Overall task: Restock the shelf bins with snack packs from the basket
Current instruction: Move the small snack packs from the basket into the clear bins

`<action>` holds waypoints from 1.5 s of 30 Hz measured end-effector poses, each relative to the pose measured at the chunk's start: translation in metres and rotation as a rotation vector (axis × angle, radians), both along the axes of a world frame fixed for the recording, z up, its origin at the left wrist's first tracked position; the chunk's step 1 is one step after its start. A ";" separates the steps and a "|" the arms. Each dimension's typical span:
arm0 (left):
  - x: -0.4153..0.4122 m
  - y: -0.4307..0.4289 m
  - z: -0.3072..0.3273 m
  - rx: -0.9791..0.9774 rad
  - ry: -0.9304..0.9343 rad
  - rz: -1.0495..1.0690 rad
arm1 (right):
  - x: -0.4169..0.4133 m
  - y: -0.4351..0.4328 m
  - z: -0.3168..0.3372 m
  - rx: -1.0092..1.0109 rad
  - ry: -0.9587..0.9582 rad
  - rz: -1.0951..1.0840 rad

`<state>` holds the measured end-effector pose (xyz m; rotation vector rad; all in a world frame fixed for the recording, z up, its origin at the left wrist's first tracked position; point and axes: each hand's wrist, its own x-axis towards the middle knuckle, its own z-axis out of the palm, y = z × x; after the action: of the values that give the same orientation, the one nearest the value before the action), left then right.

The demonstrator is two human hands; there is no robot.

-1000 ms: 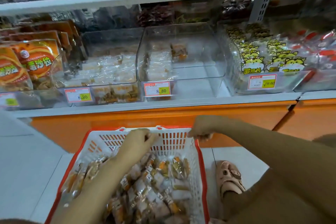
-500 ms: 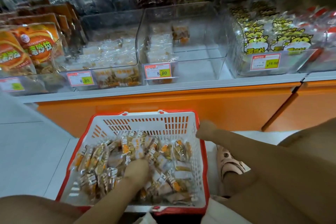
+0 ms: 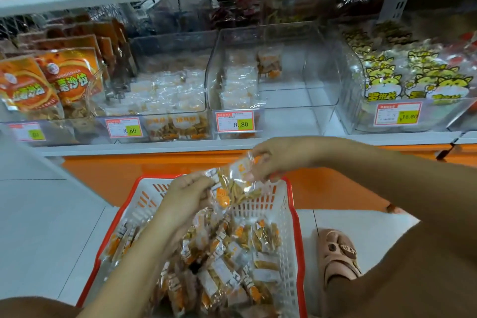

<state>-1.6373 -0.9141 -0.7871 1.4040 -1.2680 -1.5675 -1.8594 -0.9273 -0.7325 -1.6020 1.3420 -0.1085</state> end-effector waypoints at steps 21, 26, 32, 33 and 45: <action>-0.059 -0.143 0.076 -0.716 -0.413 0.213 | -0.069 -0.108 0.061 -0.600 -0.429 -0.934; -0.062 -0.154 0.060 -0.719 -0.509 0.175 | -0.088 -0.143 0.048 -0.594 0.206 -0.927; -0.061 -0.154 0.057 -0.725 -0.460 0.160 | -0.085 -0.195 0.022 -0.493 0.528 -0.775; -0.062 -0.154 0.056 -0.733 -0.464 0.161 | -0.084 -0.202 0.017 -0.482 0.549 -0.769; -0.062 -0.153 0.057 -0.756 -0.477 0.149 | -0.087 -0.239 -0.008 -0.242 -0.122 -1.043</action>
<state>-1.6992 -1.0666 -0.7305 1.3347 -1.7341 -0.5357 -1.9461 -1.1662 -0.7408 -0.8964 1.9852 -1.0029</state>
